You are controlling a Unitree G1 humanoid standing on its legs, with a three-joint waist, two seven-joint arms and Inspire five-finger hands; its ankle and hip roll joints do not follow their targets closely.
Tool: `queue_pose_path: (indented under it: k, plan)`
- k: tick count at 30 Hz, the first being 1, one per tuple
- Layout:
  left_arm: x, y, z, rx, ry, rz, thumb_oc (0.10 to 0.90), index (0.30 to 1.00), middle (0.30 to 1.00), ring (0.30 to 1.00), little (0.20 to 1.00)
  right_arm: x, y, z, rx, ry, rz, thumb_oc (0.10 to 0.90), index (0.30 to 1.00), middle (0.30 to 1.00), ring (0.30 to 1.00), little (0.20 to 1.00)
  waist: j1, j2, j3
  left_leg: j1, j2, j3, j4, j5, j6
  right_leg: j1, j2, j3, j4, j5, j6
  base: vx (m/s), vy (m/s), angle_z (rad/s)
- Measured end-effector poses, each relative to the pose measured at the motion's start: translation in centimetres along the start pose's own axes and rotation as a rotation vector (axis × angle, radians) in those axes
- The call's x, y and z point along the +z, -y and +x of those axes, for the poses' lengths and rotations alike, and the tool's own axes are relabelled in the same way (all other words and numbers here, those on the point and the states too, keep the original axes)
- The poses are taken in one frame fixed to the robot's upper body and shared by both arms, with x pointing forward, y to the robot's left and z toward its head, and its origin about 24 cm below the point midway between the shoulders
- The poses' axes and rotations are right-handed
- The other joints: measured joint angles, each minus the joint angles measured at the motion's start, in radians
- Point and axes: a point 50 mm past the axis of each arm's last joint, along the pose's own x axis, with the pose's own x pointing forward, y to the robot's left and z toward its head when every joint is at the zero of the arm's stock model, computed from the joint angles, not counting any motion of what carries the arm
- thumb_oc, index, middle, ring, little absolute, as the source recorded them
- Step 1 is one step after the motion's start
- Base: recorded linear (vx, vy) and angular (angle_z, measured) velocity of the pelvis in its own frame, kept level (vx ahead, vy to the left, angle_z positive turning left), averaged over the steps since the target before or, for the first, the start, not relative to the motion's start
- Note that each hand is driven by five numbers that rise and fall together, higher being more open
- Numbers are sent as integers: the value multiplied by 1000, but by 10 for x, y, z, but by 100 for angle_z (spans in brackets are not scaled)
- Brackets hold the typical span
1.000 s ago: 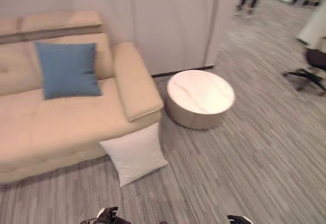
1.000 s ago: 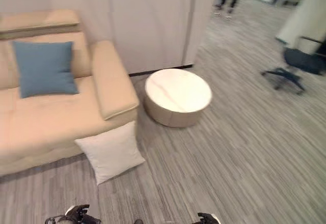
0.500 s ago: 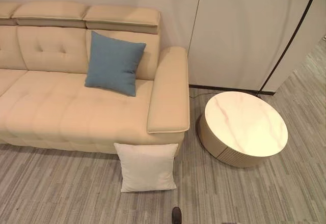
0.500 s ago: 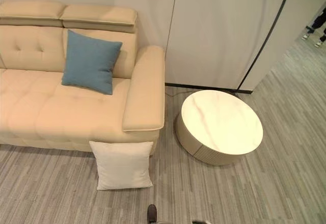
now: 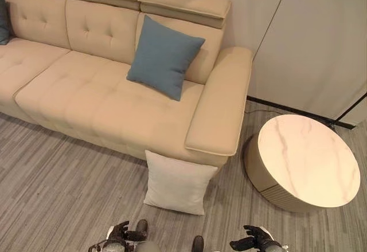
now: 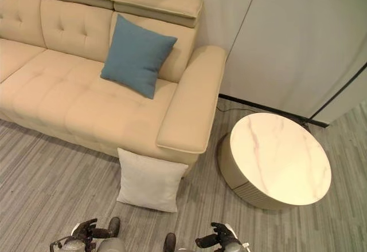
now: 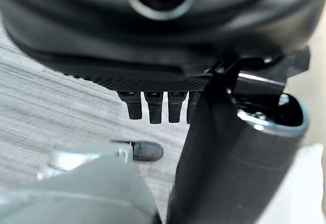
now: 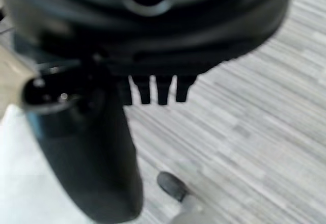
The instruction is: Pick up all the scattered cushions and arrange them neatly on the sofa.
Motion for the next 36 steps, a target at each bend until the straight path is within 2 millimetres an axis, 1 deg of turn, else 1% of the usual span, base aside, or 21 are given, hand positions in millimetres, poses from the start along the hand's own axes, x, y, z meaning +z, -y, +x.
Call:
queue_pose_path:
  k: [2,4,7,10,12,13,14,16,17,18,19,20,21,22,23,25,26,28,29,31,36]
  plan:
    - [-7,-14,0,31,-21,0,800,900,900,900,900,-7,-12,-2,36,-16,3,800,900,900,900,900,4,-49,-25,26,-57,23,-10,8,14,10,-57,33,1,-3,34,98,251,-27]
    - [-15,-32,0,62,-48,6,800,900,900,900,900,-10,-23,-4,63,-15,24,800,900,900,900,900,-2,-79,-44,55,-101,50,-40,12,44,12,-103,44,7,-4,55,21,253,-15]
    - [-3,-55,2,99,-12,71,800,900,900,900,900,-6,-27,-4,92,4,38,800,900,900,900,900,-3,-98,-57,64,-142,73,-46,0,78,-10,-146,77,32,5,76,-60,206,-16]
    - [7,-71,2,122,28,164,800,900,900,900,900,14,-24,-2,98,82,53,800,900,900,900,900,-1,-95,-53,53,-154,104,-46,-7,96,-56,-171,97,74,-8,102,-305,122,-36]
    - [71,-80,4,154,196,129,800,900,900,900,900,67,3,1,43,249,80,800,900,900,900,900,-11,-60,13,-26,-152,140,-5,0,108,-199,-176,98,191,14,150,-480,40,-41]
    - [88,-82,3,165,244,103,800,900,900,900,900,77,10,1,28,281,91,800,900,900,900,900,-11,-57,31,-50,-153,151,4,6,112,-231,-182,93,206,16,156,-389,-23,-22]
    - [147,-82,-6,166,416,51,800,900,900,900,900,105,32,-1,-16,352,129,800,900,900,900,900,-4,-57,72,-159,-166,142,70,-6,112,-305,-193,74,208,13,166,-208,-19,6]
    - [209,-82,-27,165,630,-32,800,900,900,900,900,133,59,-6,-76,432,183,800,900,900,900,900,-8,-51,127,-254,-174,118,101,10,107,-356,-193,70,179,25,152,-253,-4,26]
    - [266,-85,-56,159,822,-102,800,900,900,900,900,163,90,-18,-144,527,219,800,900,900,900,900,-5,-40,177,-347,-165,110,111,33,102,-441,-183,67,180,49,136,-185,28,16]
    - [286,-90,-69,167,895,-125,800,900,900,900,900,175,103,-24,-172,568,230,800,900,900,900,900,-5,-38,203,-376,-163,107,109,35,99,-469,-179,67,178,61,131,-167,33,8]
    - [309,-97,-86,174,971,-171,800,900,900,900,900,198,117,-34,-206,633,262,800,900,900,900,900,-7,-38,236,-401,-162,105,104,46,93,-495,-172,66,176,80,132,-170,43,2]
    - [344,-106,-114,177,1061,-262,800,900,900,900,900,230,139,-52,-250,727,336,800,900,900,900,900,-21,-35,250,-484,-155,100,102,66,86,-577,-170,67,175,97,123,-182,30,4]
    - [358,-109,-128,175,1105,-284,800,900,900,900,900,243,148,-61,-268,769,357,800,900,900,900,900,-30,-34,259,-517,-155,99,96,69,83,-612,-169,66,173,107,122,-171,16,2]
    - [372,-111,-143,166,1158,-310,800,900,900,900,900,262,160,-76,-289,841,382,800,900,900,900,900,-34,-31,281,-538,-155,99,86,79,81,-637,-169,67,169,119,119,-148,4,0]
    - [396,-109,-171,150,1246,-326,800,900,900,900,900,290,181,-104,-329,960,401,800,900,900,900,900,-43,-15,292,-621,-153,97,85,106,77,-722,-167,68,175,135,122,-131,7,1]
    - [415,-109,-200,132,1344,-350,800,900,900,900,900,322,202,-143,-371,1107,433,800,900,900,900,900,-56,9,323,-696,-153,89,72,151,76,-799,-164,65,178,152,126,-85,2,-1]
    - [423,-109,-214,115,1388,-373,800,900,900,900,900,337,207,-163,-374,1194,466,800,900,900,900,900,-60,9,324,-748,-155,90,63,166,72,-862,-160,73,183,155,128,-30,-4,-9]
    - [429,-108,-223,103,1411,-382,800,900,900,900,900,353,211,-185,-368,1274,502,800,900,900,900,900,-62,12,334,-792,-156,90,57,182,87,-913,-161,79,190,163,119,5,-21,-6]
    - [435,-106,-232,82,1426,-402,800,900,900,900,900,367,215,-205,-349,1345,547,800,900,900,900,900,-65,12,338,-840,-158,93,57,194,101,-969,-162,81,203,160,119,23,-35,-2]
    - [436,-106,-232,46,1416,-438,800,900,900,900,900,376,216,-218,-336,1384,556,800,900,900,900,900,-66,12,350,-864,-159,88,57,198,106,-1007,-167,94,232,146,116,51,-28,4]
    - [425,-81,-211,-122,1361,-530,800,900,900,900,900,373,215,-214,-346,1373,569,800,900,900,900,900,-58,13,348,-873,-180,69,74,198,106,-1101,-196,124,422,51,128,69,-21,10]
